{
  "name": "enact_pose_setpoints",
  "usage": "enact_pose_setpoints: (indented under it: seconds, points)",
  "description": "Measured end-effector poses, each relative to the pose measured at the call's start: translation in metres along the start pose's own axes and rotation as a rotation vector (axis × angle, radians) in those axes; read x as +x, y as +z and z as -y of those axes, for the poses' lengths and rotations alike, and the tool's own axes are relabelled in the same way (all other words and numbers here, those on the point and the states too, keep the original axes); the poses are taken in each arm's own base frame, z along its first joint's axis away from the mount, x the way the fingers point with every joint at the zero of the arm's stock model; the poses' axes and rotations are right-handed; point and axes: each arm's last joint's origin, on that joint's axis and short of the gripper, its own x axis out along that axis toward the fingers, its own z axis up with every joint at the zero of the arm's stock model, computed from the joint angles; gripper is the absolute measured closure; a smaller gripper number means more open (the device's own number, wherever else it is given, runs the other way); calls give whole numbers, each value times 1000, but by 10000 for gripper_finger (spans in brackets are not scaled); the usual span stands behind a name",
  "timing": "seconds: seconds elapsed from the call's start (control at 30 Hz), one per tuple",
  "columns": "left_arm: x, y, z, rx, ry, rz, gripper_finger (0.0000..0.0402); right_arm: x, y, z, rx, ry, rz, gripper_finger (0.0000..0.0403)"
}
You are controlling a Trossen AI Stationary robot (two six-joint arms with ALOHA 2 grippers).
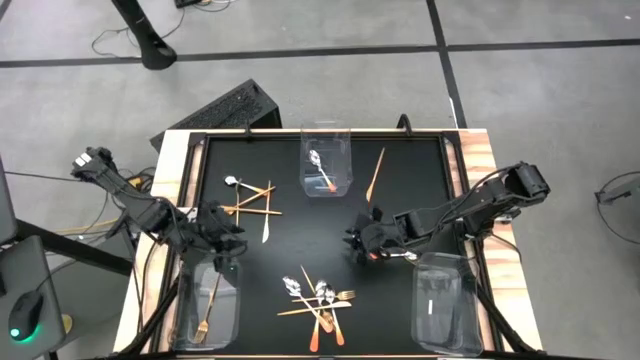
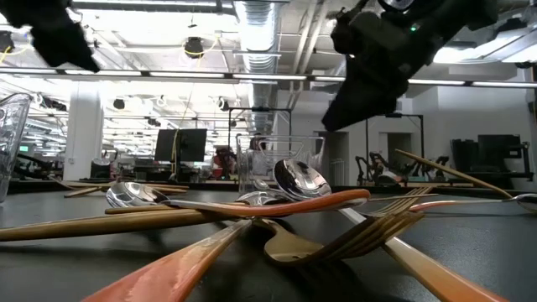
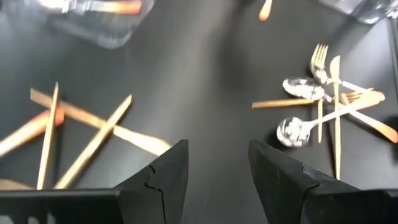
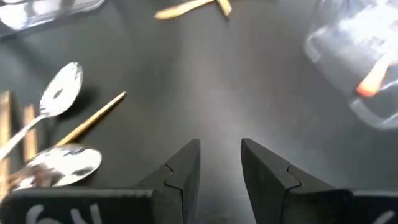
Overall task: Sort silverware by color (type)
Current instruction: Move the gold fork to the center of the table
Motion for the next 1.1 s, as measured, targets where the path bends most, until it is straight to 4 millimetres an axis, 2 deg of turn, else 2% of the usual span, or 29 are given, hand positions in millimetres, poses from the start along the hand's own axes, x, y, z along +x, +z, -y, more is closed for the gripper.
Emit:
enact_pose_setpoints:
  seconds: [0.2,0.37,0.53,0.67,1.1]
  points:
    - [15,15,13,153,-23,93,247,2,0,-11,51,188,-41,265]
    - [35,22,27,238,-22,139,247,8,-6,-18,59,220,-64,265]
    - [57,24,37,285,1,146,247,7,-13,-9,144,148,-157,265]
    - [68,25,35,288,33,127,247,1,-17,0,199,74,-236,265]
    - [77,32,27,274,46,117,247,-34,-31,24,293,-151,-452,265]
